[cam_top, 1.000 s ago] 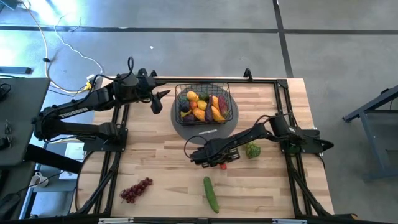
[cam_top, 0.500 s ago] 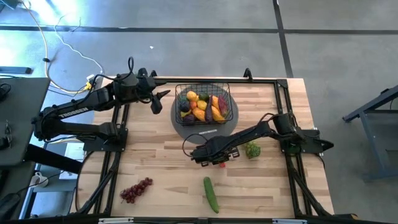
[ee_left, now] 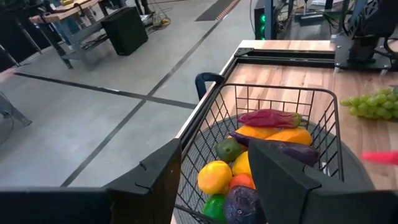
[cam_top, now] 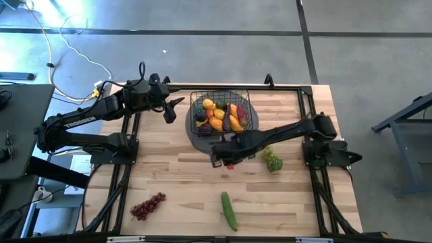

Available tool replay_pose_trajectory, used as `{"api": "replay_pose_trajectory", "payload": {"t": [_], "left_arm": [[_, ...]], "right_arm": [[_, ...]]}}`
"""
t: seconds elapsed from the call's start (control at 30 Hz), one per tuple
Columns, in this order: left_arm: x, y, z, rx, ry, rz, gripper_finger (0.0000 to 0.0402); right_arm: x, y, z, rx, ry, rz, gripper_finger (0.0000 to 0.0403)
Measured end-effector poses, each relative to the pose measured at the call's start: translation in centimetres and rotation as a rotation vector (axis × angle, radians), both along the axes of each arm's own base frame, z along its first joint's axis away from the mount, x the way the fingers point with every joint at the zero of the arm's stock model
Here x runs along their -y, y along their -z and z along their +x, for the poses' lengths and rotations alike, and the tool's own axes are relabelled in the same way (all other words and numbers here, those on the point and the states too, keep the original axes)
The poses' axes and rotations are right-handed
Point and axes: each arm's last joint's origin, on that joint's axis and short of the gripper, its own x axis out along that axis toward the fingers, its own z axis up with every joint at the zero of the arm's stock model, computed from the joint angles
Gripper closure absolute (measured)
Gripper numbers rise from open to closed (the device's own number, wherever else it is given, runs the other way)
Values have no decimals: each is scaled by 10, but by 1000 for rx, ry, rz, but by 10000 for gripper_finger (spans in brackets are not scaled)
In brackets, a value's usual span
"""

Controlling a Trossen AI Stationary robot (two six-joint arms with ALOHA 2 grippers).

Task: Build produce basket
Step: Put the carrot into the black wire basket

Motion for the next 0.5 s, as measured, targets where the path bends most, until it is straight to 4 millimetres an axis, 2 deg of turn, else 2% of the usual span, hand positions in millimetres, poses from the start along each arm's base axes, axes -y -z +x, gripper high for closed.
{"api": "replay_pose_trajectory", "payload": {"t": [0.13,0.27,0.5], "left_arm": [[0,1,0,-21,7,11,227],[1,3,-1,-41,8,-1,227],[1,6,-2,-69,8,-16,227]], "right_arm": [[18,-25,-8,74,25,-57,357],[40,-40,-14,112,53,-113,357],[83,-46,-16,111,66,-186,356]]}}
